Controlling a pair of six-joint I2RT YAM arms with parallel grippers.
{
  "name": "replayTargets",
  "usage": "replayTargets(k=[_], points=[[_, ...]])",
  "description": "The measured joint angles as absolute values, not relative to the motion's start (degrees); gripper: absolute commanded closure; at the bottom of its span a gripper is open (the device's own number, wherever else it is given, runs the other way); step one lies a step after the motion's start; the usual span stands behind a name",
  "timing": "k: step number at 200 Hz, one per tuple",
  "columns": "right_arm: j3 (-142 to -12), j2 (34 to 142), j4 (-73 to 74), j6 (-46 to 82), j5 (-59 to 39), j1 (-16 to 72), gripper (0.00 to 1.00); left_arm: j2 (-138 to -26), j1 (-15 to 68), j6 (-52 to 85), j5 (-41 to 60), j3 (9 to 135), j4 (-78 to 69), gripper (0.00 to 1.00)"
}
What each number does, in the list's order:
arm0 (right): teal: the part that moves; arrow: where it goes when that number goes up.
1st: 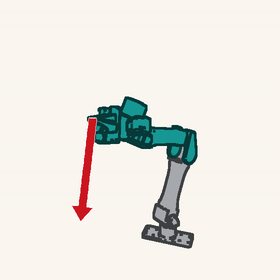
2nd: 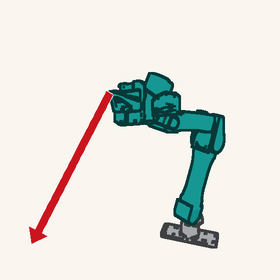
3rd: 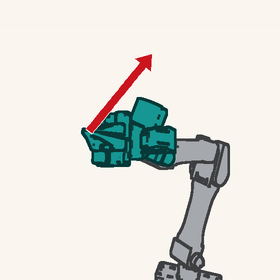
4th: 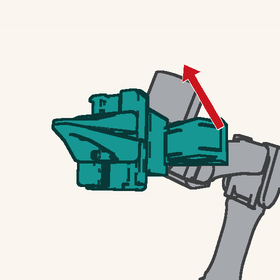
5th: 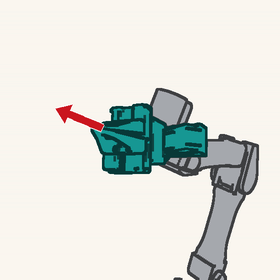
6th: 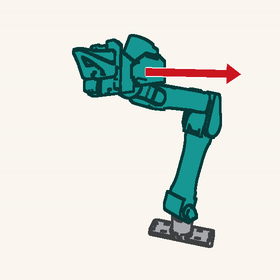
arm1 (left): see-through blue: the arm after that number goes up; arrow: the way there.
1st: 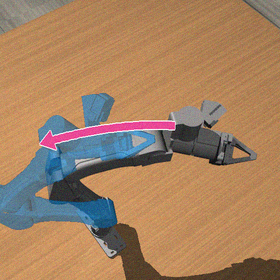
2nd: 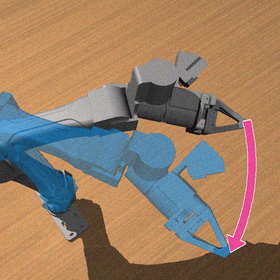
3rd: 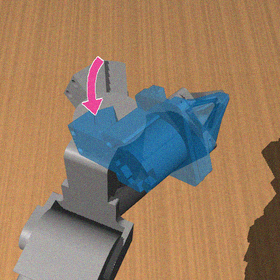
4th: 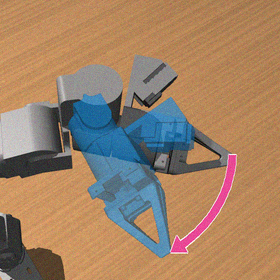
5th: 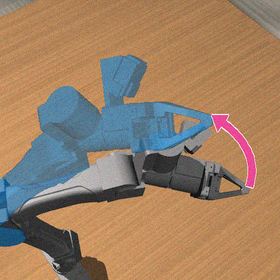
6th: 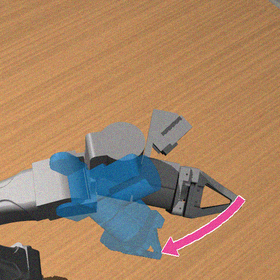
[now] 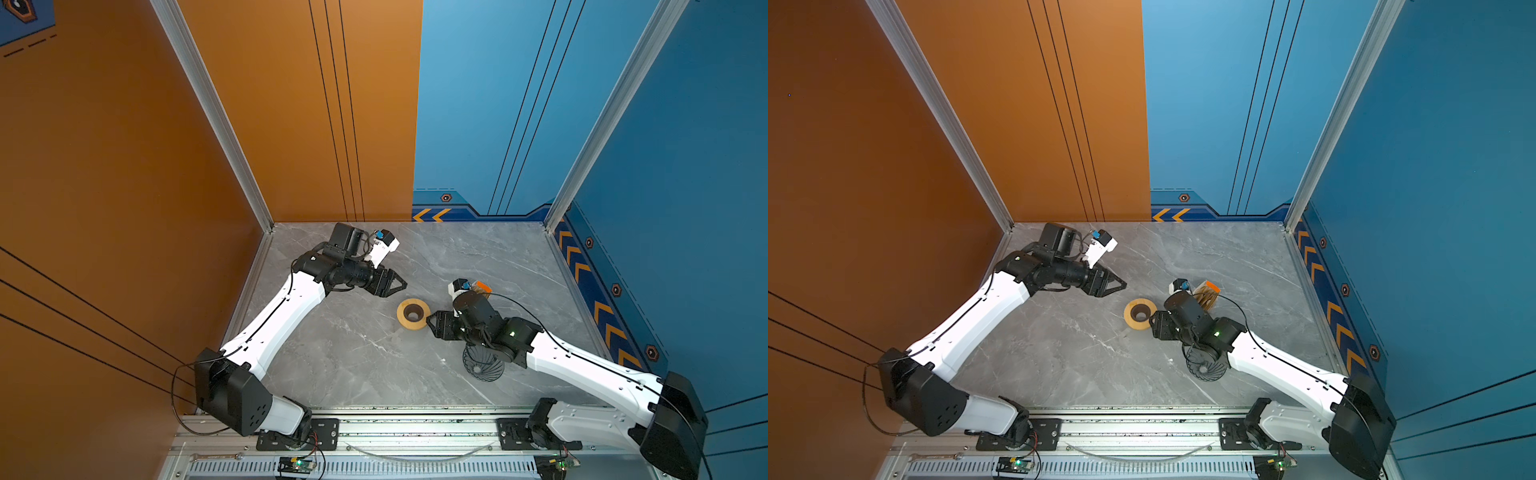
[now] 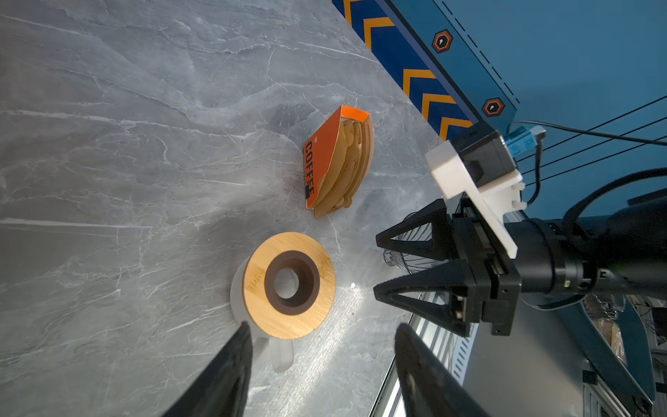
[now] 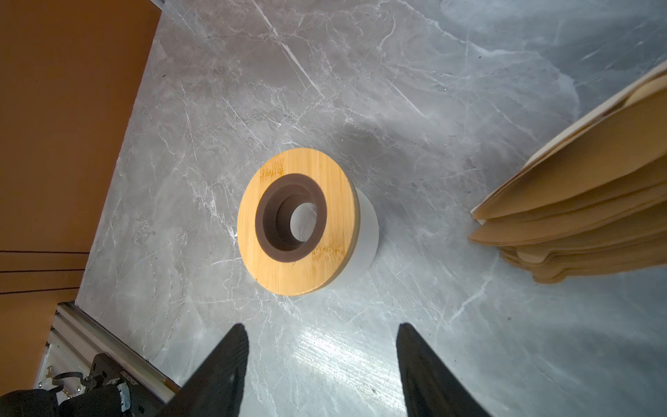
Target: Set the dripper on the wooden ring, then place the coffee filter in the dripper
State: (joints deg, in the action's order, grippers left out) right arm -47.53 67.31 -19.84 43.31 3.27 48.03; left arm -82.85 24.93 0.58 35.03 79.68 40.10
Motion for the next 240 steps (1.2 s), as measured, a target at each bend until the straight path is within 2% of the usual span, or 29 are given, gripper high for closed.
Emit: replayTargets(k=[22, 32, 36, 43, 101, 180, 240], points=[[-47.68, 67.61, -20.08, 43.92, 3.29, 48.01, 0.41, -82.74, 24.97, 0.4, 34.96, 78.89, 40.1, 0.28], [-47.7, 67.75, -20.12, 44.12, 3.29, 48.01, 0.41, -82.59, 25.19, 0.01, 34.72, 78.52, 40.12, 0.16], [-47.7, 67.79, -20.14, 44.25, 3.29, 48.01, 0.41, -82.48, 25.28, 0.49, 34.68, 78.39, 40.12, 0.07], [-47.72, 67.9, -20.12, 44.45, 3.29, 47.99, 0.42, -82.21, 25.52, 0.47, 34.46, 78.19, 40.07, 0.0], [-49.23, 71.85, -20.12, 43.24, 2.98, 47.57, 0.43, -78.56, 26.3, 4.14, 33.56, 75.07, 36.05, 0.02], [-53.93, 78.78, -19.92, 40.84, 1.23, 45.76, 0.56, -72.69, 26.37, 4.56, 33.65, 73.91, 32.95, 0.02], [-55.86, 82.76, -19.9, 40.73, 1.26, 45.67, 0.56, -72.2, 27.44, 4.56, 33.39, 73.08, 32.69, 0.02]])
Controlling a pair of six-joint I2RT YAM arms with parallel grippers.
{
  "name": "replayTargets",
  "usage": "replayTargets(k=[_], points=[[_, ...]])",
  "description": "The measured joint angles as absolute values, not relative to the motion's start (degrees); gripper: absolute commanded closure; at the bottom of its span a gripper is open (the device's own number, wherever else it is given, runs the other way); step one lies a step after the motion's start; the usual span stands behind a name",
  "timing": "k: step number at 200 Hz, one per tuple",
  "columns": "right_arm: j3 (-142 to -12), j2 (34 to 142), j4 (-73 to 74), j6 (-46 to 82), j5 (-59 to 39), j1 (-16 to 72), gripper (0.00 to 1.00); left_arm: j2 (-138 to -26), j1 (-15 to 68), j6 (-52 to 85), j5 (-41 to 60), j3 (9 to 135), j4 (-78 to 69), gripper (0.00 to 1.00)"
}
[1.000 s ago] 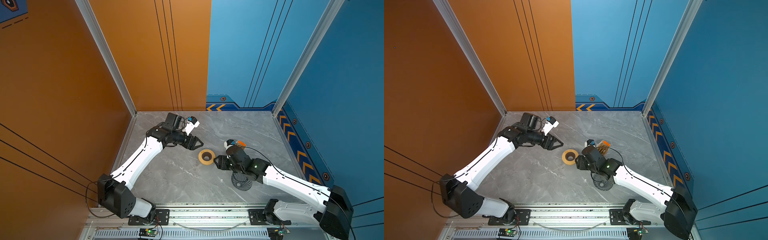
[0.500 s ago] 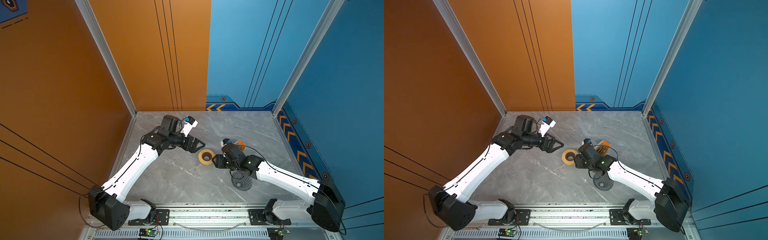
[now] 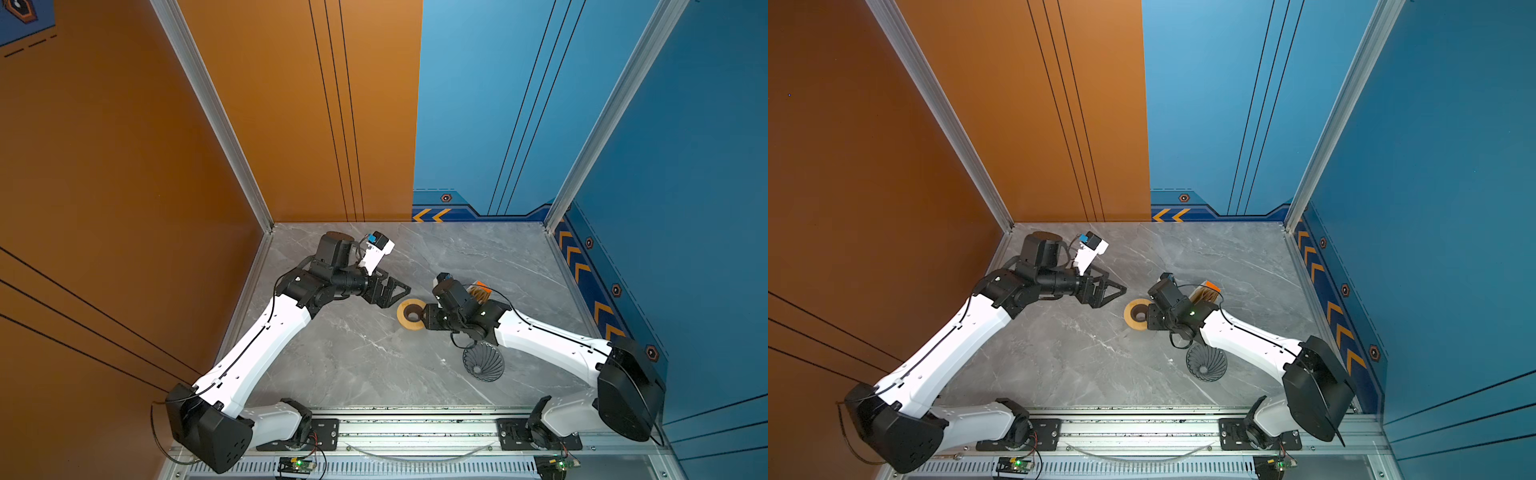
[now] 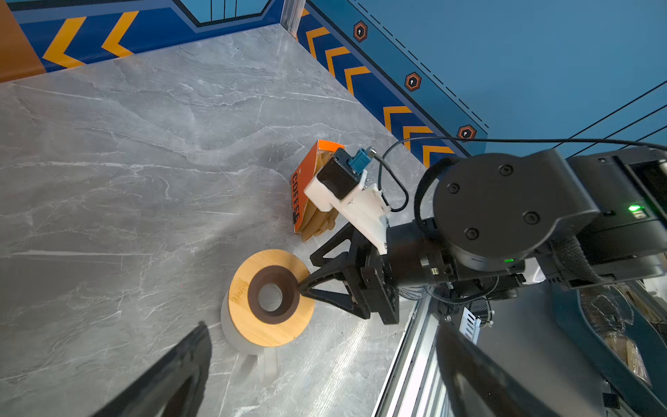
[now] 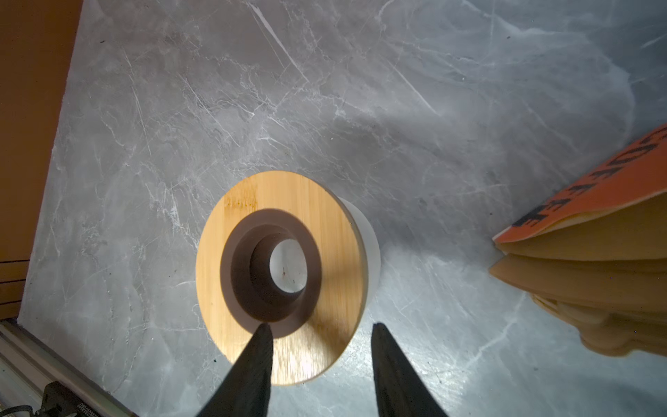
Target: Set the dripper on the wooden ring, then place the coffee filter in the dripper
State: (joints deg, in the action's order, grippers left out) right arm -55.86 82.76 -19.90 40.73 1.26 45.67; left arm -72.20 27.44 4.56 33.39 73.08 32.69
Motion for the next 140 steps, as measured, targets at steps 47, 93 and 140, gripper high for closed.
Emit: replayTargets(k=[47, 93, 140], points=[[-55.88, 83.83, -18.59, 40.73, 0.84, 45.3, 0.57, -72.2, 28.58, 4.56, 33.39, 73.08, 32.64, 0.02], [-55.9, 84.62, -17.26, 40.73, -0.23, 45.3, 0.58, -72.2, 28.58, 4.54, 33.01, 73.08, 32.64, 0.02], [-55.9, 84.88, -16.91, 40.73, -0.43, 45.3, 0.6, -72.2, 28.58, 4.54, 32.97, 73.08, 32.64, 0.02]])
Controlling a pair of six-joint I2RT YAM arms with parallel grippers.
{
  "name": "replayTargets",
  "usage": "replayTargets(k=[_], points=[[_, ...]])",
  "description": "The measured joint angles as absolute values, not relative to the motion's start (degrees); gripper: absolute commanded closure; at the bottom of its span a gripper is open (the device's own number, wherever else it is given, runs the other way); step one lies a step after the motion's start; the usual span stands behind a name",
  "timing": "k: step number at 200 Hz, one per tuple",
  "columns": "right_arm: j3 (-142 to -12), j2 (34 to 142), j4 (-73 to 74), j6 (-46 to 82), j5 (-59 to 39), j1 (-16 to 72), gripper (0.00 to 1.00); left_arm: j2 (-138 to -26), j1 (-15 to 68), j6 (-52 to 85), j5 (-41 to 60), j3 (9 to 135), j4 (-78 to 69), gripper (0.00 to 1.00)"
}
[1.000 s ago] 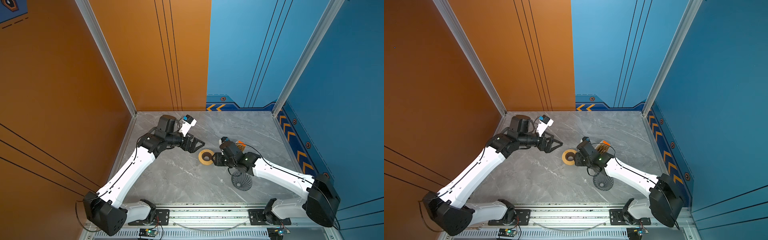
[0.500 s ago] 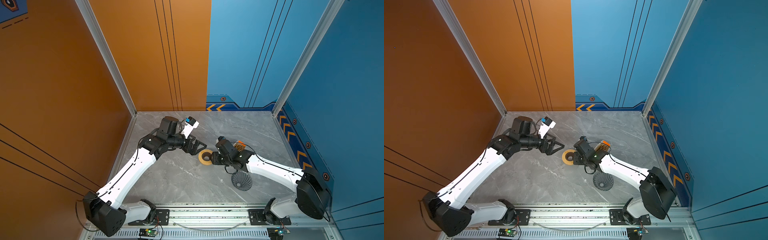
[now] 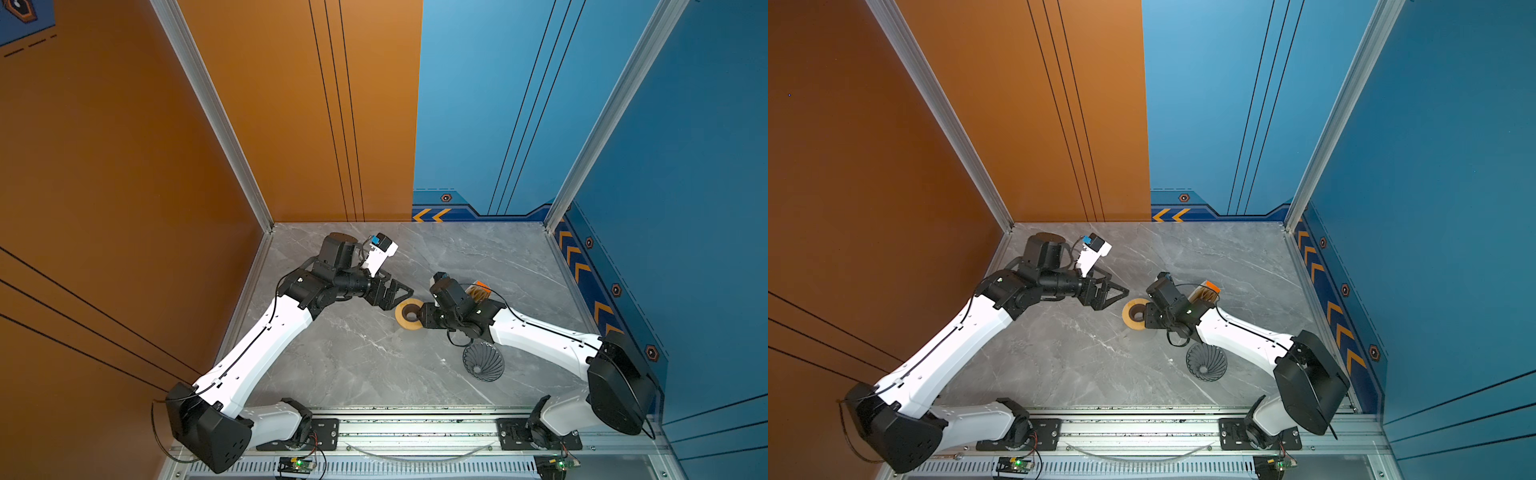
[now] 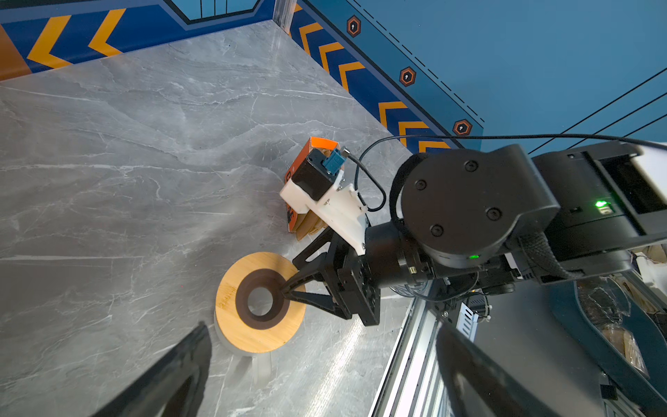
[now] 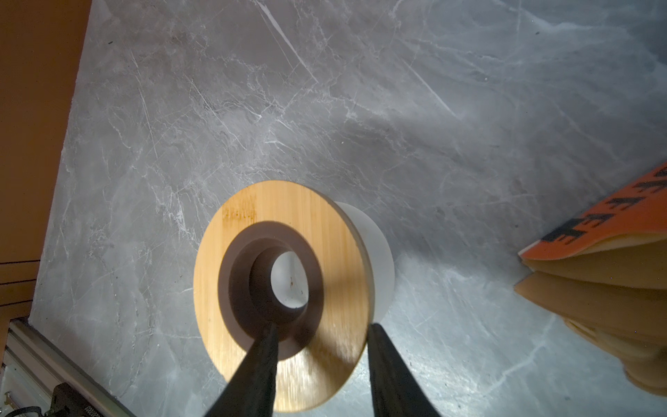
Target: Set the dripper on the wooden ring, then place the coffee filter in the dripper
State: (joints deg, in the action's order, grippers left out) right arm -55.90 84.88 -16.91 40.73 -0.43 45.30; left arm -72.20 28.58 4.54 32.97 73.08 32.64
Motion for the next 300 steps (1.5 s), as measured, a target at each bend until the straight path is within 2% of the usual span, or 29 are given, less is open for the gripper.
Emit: replayTargets(k=[73, 204, 251, 300], points=[[-55.9, 84.86, -16.93, 40.73, -0.19, 45.32, 0.58, -72.2, 28.58, 4.54, 32.97, 73.08, 32.64, 0.02], [-55.9, 84.86, -16.93, 40.71, -0.21, 45.32, 0.59, -72.2, 28.6, 4.54, 32.95, 73.08, 32.64, 0.02], [-55.94, 84.68, -17.08, 40.69, 0.93, 45.5, 0.53, -72.2, 28.6, 4.54, 32.97, 73.08, 32.64, 0.02], [-55.88, 75.4, -19.64, 39.83, 4.6, 46.41, 0.5, -72.1, 28.6, 4.54, 33.26, 73.08, 32.42, 0.02]])
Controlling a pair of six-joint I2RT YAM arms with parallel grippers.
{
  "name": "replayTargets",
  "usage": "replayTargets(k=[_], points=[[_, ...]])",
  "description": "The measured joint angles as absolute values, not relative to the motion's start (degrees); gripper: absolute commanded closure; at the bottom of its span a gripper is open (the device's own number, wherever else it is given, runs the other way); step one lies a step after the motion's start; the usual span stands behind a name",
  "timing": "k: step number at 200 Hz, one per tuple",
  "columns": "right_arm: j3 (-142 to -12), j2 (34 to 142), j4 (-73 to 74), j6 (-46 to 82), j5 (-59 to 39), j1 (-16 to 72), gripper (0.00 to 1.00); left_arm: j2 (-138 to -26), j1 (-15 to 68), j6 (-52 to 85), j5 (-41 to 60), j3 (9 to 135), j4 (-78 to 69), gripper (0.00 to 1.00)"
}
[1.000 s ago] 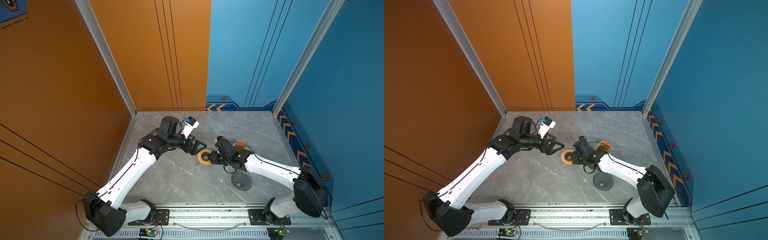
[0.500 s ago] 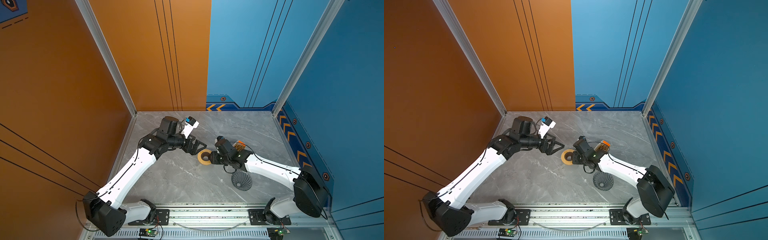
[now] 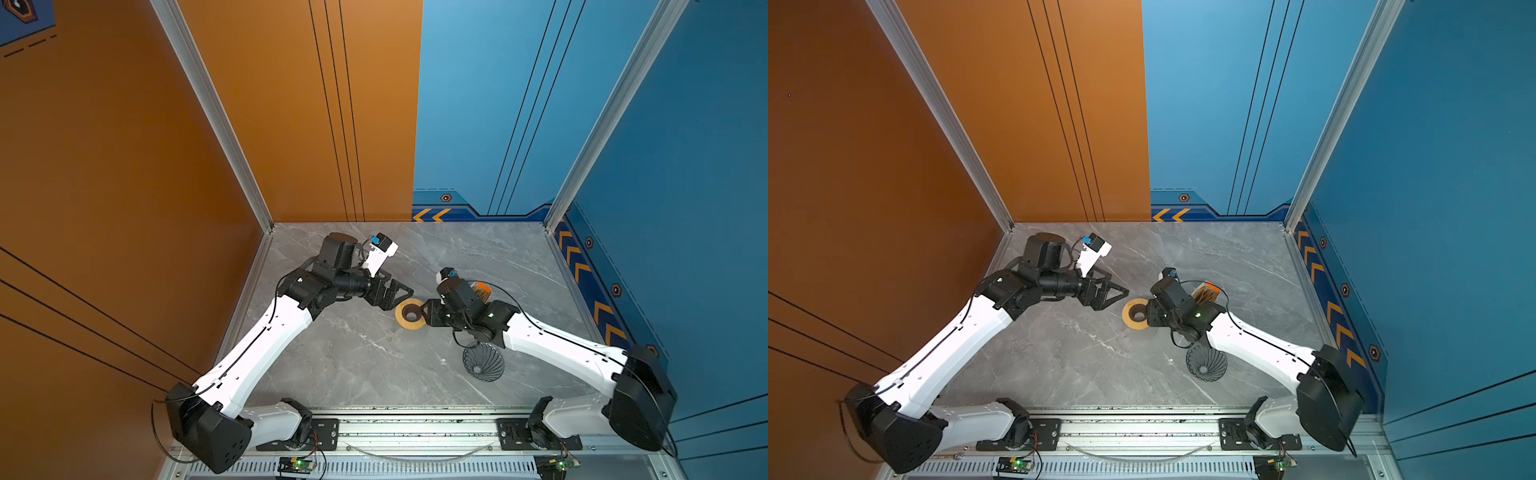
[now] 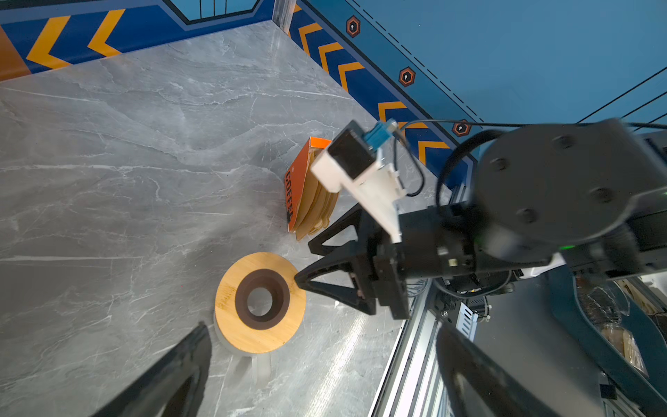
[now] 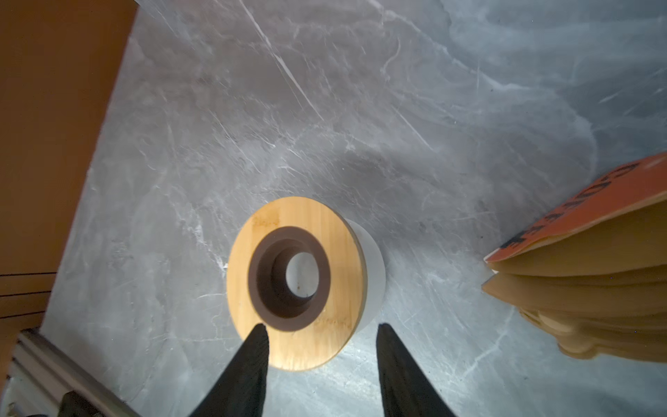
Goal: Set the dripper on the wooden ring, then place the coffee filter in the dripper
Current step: 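Withdraw the right gripper from the base toward the glass cone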
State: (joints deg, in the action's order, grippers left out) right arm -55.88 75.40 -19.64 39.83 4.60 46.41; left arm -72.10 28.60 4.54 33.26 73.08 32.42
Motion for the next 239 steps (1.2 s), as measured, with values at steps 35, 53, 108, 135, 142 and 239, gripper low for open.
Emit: replayTargets(k=[35, 53, 108, 135, 142, 239], points=[[-54.68, 64.34, -23.31, 39.33, 6.76, 46.54, 0.46, -72.88, 28.75, 4.91, 35.24, 74.81, 32.05, 0.02], [-53.69, 59.24, -26.59, 39.2, 7.64, 46.54, 0.45, -74.63, 29.19, 5.78, 36.97, 77.71, 31.62, 0.02], [-50.3, 46.76, -37.06, 39.46, 7.88, 45.63, 0.43, -81.54, 33.23, 7.01, 40.42, 85.19, 30.87, 0.02], [-47.48, 42.33, -40.38, 40.77, 8.08, 45.32, 0.43, -83.66, 33.89, 6.94, 42.09, 86.32, 30.85, 0.02], [-46.83, 41.43, -41.17, 41.23, 8.27, 45.19, 0.42, -83.83, 34.13, 6.92, 42.41, 86.32, 30.83, 0.02], [-40.86, 35.83, -51.42, 48.12, 10.74, 40.25, 0.37, -79.11, 36.12, 7.4, 45.04, 79.85, 27.97, 0.02]])
